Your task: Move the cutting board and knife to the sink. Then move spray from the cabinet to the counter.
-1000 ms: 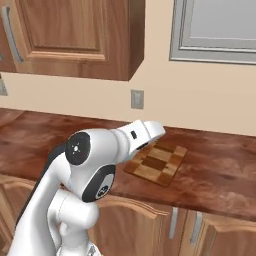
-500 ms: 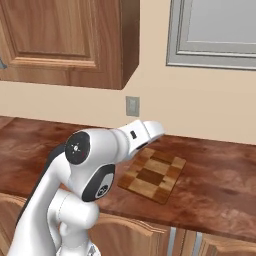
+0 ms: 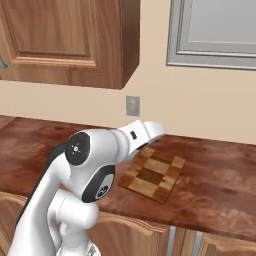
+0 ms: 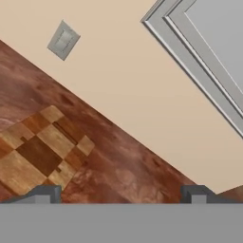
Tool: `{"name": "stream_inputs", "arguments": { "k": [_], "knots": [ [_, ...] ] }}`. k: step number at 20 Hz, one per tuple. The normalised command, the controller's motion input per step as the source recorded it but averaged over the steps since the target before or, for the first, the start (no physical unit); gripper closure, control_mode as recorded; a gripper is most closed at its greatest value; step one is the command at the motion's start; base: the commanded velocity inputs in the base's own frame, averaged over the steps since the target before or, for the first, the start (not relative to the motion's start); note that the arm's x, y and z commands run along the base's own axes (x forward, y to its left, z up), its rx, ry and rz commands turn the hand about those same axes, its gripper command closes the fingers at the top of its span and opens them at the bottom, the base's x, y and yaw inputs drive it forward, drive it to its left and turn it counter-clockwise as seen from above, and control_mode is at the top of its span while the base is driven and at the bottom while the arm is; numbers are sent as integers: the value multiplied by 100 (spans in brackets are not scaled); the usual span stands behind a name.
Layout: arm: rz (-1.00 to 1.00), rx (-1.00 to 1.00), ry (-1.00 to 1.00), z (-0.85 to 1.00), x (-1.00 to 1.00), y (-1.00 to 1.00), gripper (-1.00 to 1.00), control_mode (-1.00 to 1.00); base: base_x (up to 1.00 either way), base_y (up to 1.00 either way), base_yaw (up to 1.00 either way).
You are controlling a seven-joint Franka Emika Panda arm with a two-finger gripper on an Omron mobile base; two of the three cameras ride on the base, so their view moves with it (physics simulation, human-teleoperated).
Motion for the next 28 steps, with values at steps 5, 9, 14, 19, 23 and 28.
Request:
{"name": "stream_inputs", "arguments": {
  "k": [5, 9, 14, 19, 23, 28],
  "knots": [
    [0, 0, 0, 0, 0, 0, -100, 100, 0, -31, 0],
    [0, 0, 0, 0, 0, 0, -100, 100, 1, -11, 0],
    [0, 0, 0, 0, 0, 0, -100, 100, 1, 0, 0],
    [0, 0, 0, -2, 0, -5, -100, -100, 0, 0, 0],
    [0, 2, 0, -1, 0, -35, -100, -100, 0, 0, 0],
    [4, 3, 2, -1, 0, -29, -100, -100, 0, 0, 0]
  ]
}}
